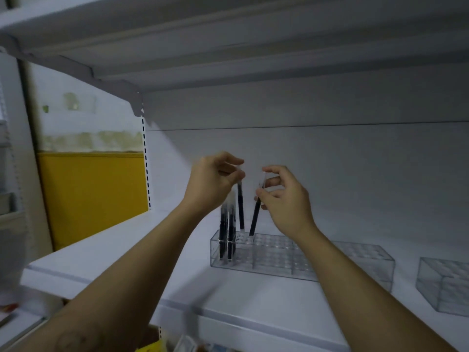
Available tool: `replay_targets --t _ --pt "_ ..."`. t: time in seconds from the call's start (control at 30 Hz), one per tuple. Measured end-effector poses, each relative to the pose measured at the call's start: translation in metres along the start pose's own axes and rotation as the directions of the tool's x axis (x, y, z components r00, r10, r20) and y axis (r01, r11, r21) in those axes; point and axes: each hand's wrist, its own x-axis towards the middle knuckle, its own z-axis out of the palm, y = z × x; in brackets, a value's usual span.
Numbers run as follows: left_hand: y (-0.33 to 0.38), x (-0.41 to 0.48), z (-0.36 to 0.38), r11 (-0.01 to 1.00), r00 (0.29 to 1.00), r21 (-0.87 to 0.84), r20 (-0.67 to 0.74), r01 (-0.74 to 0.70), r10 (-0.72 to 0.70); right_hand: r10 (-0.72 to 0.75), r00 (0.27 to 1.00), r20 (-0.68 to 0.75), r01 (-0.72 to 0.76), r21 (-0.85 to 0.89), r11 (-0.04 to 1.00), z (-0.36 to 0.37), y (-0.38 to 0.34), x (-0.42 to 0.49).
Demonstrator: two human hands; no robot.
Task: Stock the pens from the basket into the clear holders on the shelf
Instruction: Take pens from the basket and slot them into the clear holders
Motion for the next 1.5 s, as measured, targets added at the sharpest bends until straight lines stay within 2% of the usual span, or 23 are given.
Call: replay_targets --t 0.1,0.2,0.3,0.6,0.8,0.97,1.2,1.3,1.43,1.5 --pt "0.002 0.002 0.001 1.000 1.000 -0.009 0.019 0.010 -0.010 0.028 0.988 0.152 -0.006 -0.141 0.990 0.002 0.003 -0.007" --pt "0.005 0.004 0.001 1.000 0.999 0.013 0.041 0.012 -0.012 0.065 0.943 0.326 0.045 -0.317 0.947 0.000 0.004 -0.017" --pt "0.006 0.004 0.001 0.999 0.998 0.021 0.055 0.025 -0.026 0.098 0.915 0.391 0.059 -0.371 0.927 -0.005 0.004 -0.025" --pt "0.010 0.002 -0.007 0.996 0.992 -0.020 0.095 0.084 -0.082 0.126 0.915 0.384 -0.001 -0.309 0.951 -0.007 0.005 -0.036" --pt "0.008 -0.005 0.000 0.986 0.967 0.161 0.240 0.051 -0.090 0.152 0.903 0.401 -0.021 -0.312 0.950 -0.008 0.002 -0.037" --pt "-0.002 -0.008 0.014 0.969 0.986 0.243 0.151 0.033 -0.071 0.158 0.897 0.413 -0.019 -0.321 0.947 -0.009 0.000 -0.040" --pt "-0.001 -0.008 0.019 0.974 0.993 0.224 0.102 0.031 -0.055 0.166 0.896 0.411 -0.034 -0.311 0.950 -0.010 0.000 -0.038" --pt "-0.004 -0.008 0.014 0.972 0.994 0.231 0.092 0.040 -0.062 0.173 0.895 0.410 -0.051 -0.292 0.955 -0.010 0.000 -0.039" --pt "-0.013 -0.008 0.010 0.942 0.979 0.319 0.133 0.105 -0.154 0.184 0.894 0.407 -0.073 -0.273 0.959 -0.011 -0.001 -0.040" --pt "-0.015 -0.012 0.011 0.930 0.980 0.357 0.134 0.090 -0.147 0.189 0.896 0.402 -0.075 -0.282 0.956 -0.011 0.000 -0.040"
